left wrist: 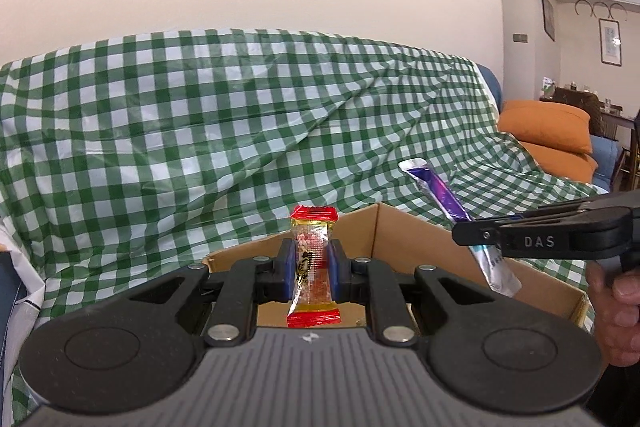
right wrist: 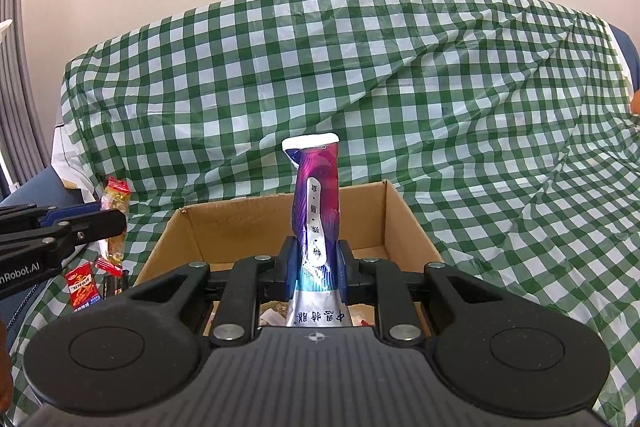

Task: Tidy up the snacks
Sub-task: 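Open the left tool over the box while the right tool releases the tube bar into it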

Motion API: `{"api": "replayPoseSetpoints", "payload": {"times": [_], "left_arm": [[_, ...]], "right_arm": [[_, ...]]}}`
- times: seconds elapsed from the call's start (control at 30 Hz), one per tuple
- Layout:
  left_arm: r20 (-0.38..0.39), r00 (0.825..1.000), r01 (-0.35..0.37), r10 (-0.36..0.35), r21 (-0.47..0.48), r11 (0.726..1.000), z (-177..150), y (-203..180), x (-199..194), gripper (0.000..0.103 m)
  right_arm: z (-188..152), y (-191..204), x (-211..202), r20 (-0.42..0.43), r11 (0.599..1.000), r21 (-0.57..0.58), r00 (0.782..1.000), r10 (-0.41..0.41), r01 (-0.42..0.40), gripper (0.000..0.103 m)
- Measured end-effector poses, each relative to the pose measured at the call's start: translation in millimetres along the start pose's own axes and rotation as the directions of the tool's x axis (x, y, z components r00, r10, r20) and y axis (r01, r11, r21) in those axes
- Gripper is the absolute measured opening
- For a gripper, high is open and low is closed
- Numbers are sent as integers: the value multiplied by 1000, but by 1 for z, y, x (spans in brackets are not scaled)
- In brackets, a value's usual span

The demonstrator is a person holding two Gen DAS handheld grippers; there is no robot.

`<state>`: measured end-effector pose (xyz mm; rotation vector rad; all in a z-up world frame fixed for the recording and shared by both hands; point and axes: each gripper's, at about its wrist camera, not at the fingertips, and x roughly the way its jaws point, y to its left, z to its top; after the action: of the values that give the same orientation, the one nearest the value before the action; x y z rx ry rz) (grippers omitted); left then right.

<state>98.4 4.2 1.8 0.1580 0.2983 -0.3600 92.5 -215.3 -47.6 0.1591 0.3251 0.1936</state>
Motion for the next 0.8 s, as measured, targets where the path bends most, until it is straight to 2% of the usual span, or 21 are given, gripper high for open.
{"api": "replayPoseSetpoints", "payload": {"times": [0.3,0.43,0.47,0.5,0.53,0.7,0.8], "left_arm": [[1,1000,31,-31,-4,1000,0,-6,1,18],[-13,995,95,-95,-8,995,-1,-11,0,20],[-13,994,111,-111,-7,994,0,-12,-1,26],[-12,991,131,-131,-15,991,0,-12,-1,39],[-8,990,139,-139,-21,990,-1,-11,-2,43],[-12,992,124,-124,-30,992,-1,-10,-1,43],[-10,993,114,-115,-38,993,0,-8,-2,43]], "right_arm": [[0,-2,1,-3,1000,-5,1000,6,-6,20],[1,-3,2,-7,1000,-7,1000,8,-8,21],[1,-4,3,-14,1000,-6,1000,8,-8,24],[1,-4,4,-22,1000,-5,1000,7,-7,25],[1,-5,5,-28,1000,-4,1000,4,-4,25],[2,-7,7,-40,1000,6,999,-13,14,32],[1,-7,8,-44,1000,6,999,-20,20,33]]}}
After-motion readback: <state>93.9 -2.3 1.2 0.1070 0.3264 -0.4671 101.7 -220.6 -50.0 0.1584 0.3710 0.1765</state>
